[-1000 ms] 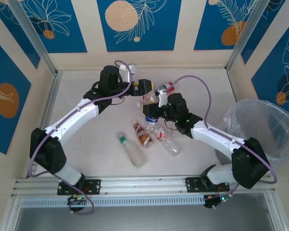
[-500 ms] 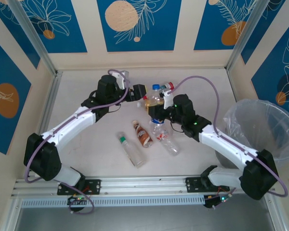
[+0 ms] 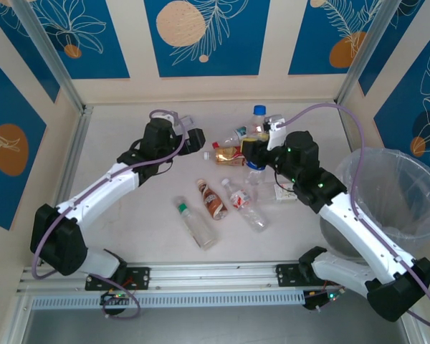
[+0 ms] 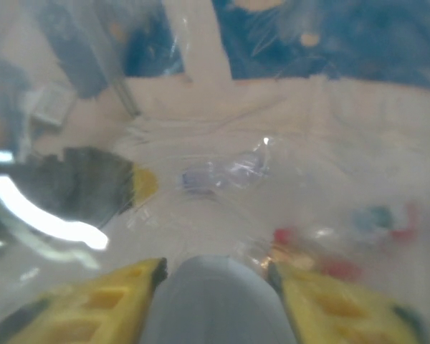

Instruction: Put the plastic bottles in the bin

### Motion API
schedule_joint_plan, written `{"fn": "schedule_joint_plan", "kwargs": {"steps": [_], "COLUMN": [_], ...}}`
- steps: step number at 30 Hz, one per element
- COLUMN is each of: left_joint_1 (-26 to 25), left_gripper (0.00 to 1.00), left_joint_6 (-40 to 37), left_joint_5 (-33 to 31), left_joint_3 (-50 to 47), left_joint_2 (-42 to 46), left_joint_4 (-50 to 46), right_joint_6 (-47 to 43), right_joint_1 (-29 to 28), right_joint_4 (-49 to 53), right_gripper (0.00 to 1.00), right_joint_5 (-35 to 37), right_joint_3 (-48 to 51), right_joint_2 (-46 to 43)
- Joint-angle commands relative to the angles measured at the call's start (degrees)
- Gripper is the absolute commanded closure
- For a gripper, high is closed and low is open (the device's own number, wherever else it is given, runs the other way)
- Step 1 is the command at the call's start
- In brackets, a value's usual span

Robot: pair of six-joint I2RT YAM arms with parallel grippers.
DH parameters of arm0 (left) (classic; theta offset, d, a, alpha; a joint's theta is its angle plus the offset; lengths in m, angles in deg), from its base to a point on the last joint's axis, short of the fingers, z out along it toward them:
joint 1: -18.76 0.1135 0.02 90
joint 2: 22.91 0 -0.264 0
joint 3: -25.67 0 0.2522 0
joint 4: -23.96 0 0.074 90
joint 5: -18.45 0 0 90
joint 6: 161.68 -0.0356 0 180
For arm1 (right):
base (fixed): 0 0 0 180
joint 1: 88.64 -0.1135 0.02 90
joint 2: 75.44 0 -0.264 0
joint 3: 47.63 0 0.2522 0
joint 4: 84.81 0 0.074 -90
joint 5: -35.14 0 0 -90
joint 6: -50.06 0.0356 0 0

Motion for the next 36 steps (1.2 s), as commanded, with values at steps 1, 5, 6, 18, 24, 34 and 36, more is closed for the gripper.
{"fn": "schedule_joint_plan", "kwargs": {"steps": [1,5,6,18,24,34,36], "left_joint_1": [0.56,0.58,0.55,0.59,0.56,0.55,0.57], "left_gripper": [0.01,0.01,0.01,0.01,0.01,0.01,0.01], "left_joint_6": [-0.43,-2.40,-2.47,-1.92,-2.02,-3.53,-3.52], "left_joint_5": [-0.69,1.69,1.91,4.83,6.15,6.58,6.63], "left_joint_3": [-1.64,-1.73,-1.73,1.50,2.21,3.52,3.47], "left_joint_2": [1.91,1.23,0.97,-4.12,-6.32,-7.82,-8.03], "left_joint_4": [2.13,3.25,3.54,3.06,4.78,4.29,4.36], "right_joint_6": [-3.86,-4.98,-4.90,-11.81,-21.43,-30.70,-30.36], "right_joint_1": [1.41,4.90,5.94,14.30,17.43,24.36,27.39], "right_joint_4": [4.25,7.51,8.37,17.06,11.25,5.93,5.83], "right_gripper": [0.69,0.69,0.69,0.69,0.69,0.68,0.68], "right_joint_5": [5.21,6.21,5.59,18.13,35.36,47.83,48.55], "right_joint_3": [-4.44,-7.84,-8.54,-16.40,-13.71,-8.27,-5.13], "right_joint_2": [-2.62,-4.95,-5.30,-13.60,-20.16,-22.98,-22.97]}}
